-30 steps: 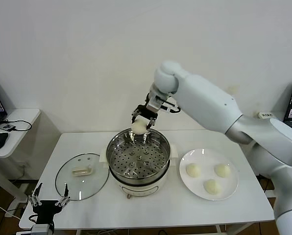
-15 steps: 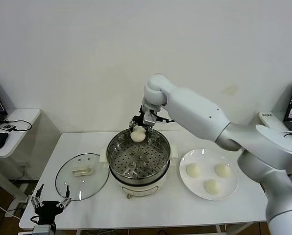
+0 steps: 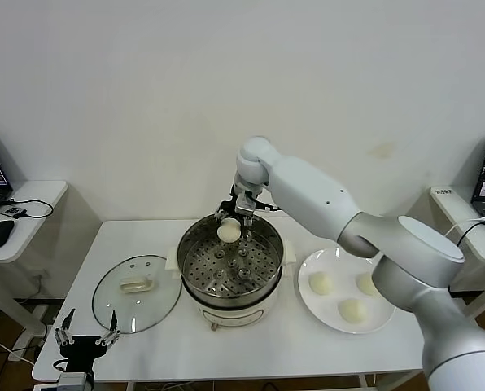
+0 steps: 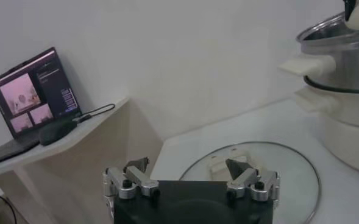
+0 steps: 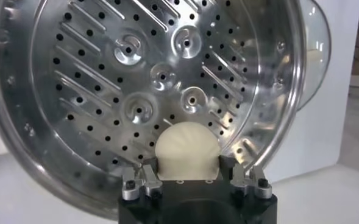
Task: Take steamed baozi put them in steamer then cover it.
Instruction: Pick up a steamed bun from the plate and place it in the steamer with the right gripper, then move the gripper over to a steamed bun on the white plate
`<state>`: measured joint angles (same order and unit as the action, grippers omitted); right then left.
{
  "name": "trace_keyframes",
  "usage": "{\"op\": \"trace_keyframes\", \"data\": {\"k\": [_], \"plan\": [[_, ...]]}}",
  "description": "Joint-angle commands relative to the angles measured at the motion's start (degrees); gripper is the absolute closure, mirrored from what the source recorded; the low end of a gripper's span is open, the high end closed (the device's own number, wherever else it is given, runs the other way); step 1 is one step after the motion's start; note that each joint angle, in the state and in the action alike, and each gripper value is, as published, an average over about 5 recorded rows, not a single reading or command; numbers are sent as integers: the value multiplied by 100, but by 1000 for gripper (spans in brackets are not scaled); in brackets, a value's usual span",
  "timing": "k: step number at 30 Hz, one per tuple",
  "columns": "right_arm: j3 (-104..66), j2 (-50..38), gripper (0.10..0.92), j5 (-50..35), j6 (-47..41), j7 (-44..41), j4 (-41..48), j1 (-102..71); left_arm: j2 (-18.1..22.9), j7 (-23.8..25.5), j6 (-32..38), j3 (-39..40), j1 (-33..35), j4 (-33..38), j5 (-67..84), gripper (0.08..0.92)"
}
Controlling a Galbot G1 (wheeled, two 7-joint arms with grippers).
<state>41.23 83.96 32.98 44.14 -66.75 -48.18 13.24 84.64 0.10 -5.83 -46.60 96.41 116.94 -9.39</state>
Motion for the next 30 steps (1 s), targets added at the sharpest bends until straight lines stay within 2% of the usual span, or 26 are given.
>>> {"op": "trace_keyframes", "data": {"k": [1,6,14,17,23,30], "plan": [[-31,170,406,113,85,131,312,-80,-3,-3,0,10,0,-52,-1,177],[-44,263,397,47,31,166,431,-101,0,-11,3,15,15,-64,1,177],[-7,58,223,-348,-552,103,135,24,-2,-16,3,24,21,-60,5,177],[55,-202,205,-939,-868,-29,-122,152,-4,-13,3,38,18,-54,4,177],[359,-1158,203,-2668,-2320,-393,-1287,662,-25,16,-8,85,-5,-37,1,177],[536,-2794,203,-4116,-4756,-575,-2662,1233,-92,56,-29,134,-22,26,18,177]]}}
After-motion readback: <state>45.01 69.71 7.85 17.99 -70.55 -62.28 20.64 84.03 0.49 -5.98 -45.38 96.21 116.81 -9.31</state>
